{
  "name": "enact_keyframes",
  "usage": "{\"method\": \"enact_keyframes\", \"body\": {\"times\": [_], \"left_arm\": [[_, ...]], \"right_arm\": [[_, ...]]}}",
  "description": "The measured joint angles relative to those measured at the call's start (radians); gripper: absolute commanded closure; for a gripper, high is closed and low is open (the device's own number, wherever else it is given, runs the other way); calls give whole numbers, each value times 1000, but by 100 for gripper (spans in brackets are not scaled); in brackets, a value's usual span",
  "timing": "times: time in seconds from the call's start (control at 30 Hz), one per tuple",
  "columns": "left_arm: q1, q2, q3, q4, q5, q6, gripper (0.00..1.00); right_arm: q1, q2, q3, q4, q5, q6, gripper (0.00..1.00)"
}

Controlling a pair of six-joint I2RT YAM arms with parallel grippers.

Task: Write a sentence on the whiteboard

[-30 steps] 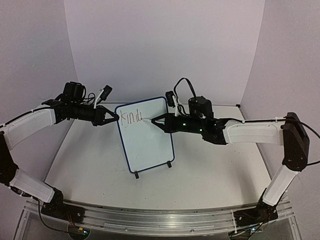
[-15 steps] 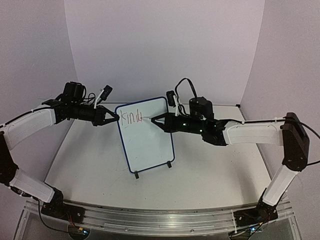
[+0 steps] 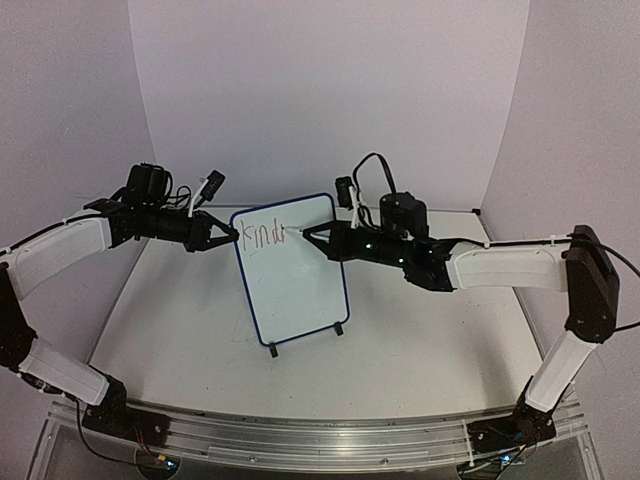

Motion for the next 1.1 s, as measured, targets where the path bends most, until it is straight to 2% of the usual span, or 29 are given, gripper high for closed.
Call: {"method": "enact_keyframes", "body": {"times": [0.37, 1.1], "left_arm": [[-2, 0, 0, 0, 1, 1, 100], [-4, 0, 1, 0, 2, 3, 100]], "right_arm": [[-2, -40, -27, 11, 67, 0, 100], [-3, -76, -117, 6, 25, 19, 100]]}}
